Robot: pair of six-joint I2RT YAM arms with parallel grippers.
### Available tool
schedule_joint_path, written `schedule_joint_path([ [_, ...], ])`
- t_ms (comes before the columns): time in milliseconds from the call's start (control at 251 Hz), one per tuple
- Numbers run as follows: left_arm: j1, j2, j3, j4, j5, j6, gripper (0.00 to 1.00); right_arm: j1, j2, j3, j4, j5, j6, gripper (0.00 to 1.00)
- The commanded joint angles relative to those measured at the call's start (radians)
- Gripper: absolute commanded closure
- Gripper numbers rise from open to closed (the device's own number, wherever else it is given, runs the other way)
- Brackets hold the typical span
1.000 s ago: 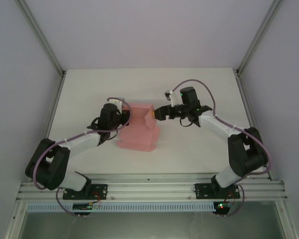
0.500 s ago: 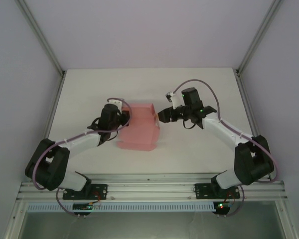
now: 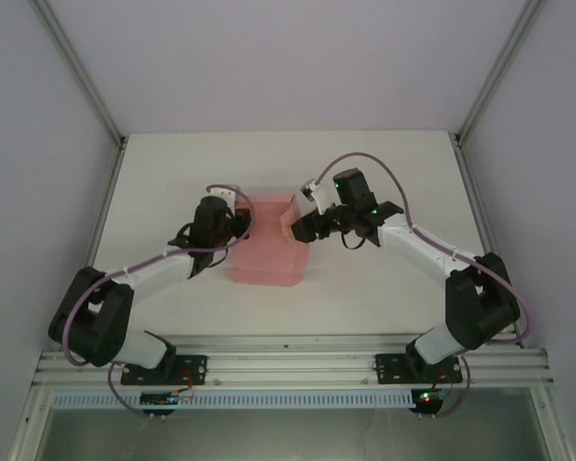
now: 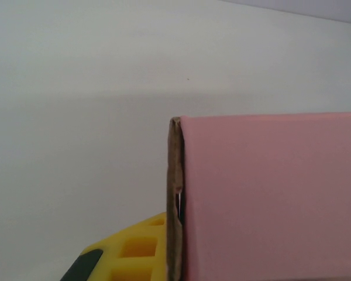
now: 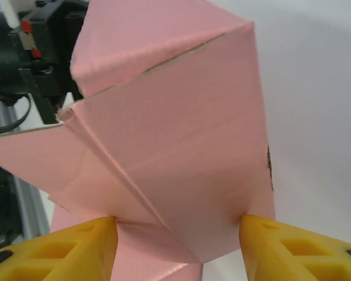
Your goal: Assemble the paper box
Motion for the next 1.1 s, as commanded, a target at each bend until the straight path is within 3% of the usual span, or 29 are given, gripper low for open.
schedule_joint_path([
  [0, -0.006, -0.002, 0.036, 0.000, 0.036, 0.003, 1.00, 0.023, 0.032, 0.066, -0.038, 0.183, -0.012, 0.40],
  [208, -0.008, -0.011, 0.031, -0.012, 0.039, 0.013, 1.00, 0.103, 0.068, 0.097, -0.012, 0.614, -0.010, 0.40],
  [279, -0.011, -0.006, 0.038, -0.018, 0.036, 0.009, 1.00, 0.143, 0.091, 0.098, 0.035, 0.717, -0.015, 0.45],
  [383, -0.012, -0.006, 0.047, -0.036, 0.013, -0.004, 1.00, 0.191, 0.135, 0.135, 0.057, 0.869, -0.014, 0.64],
  [439, -0.015, -0.005, 0.056, -0.062, -0.014, -0.012, 1.00, 0.211, 0.162, 0.158, 0.045, 0.970, -0.014, 0.83],
  [527, -0.021, -0.009, 0.077, -0.126, -0.091, -0.028, 1.00, 0.222, 0.204, 0.201, -0.035, 1.092, 0.052, 1.00],
  [702, -0.035, 0.003, 0.134, -0.334, -0.387, -0.100, 1.00, 0.164, 0.277, 0.282, -0.285, 1.368, 0.260, 1.00],
  [826, -0.023, 0.024, 0.172, -0.524, -0.582, -0.185, 1.00, 0.114, 0.286, 0.302, -0.427, 1.486, 0.370, 1.00],
  [998, 0.010, 0.060, 0.206, -0.687, -0.680, -0.261, 1.00, 0.071, 0.274, 0.301, -0.530, 1.650, 0.431, 1.00],
  [1094, 0.014, 0.079, 0.226, -0.695, -0.643, -0.260, 1.00, 0.072, 0.267, 0.293, -0.511, 1.653, 0.421, 1.00],
])
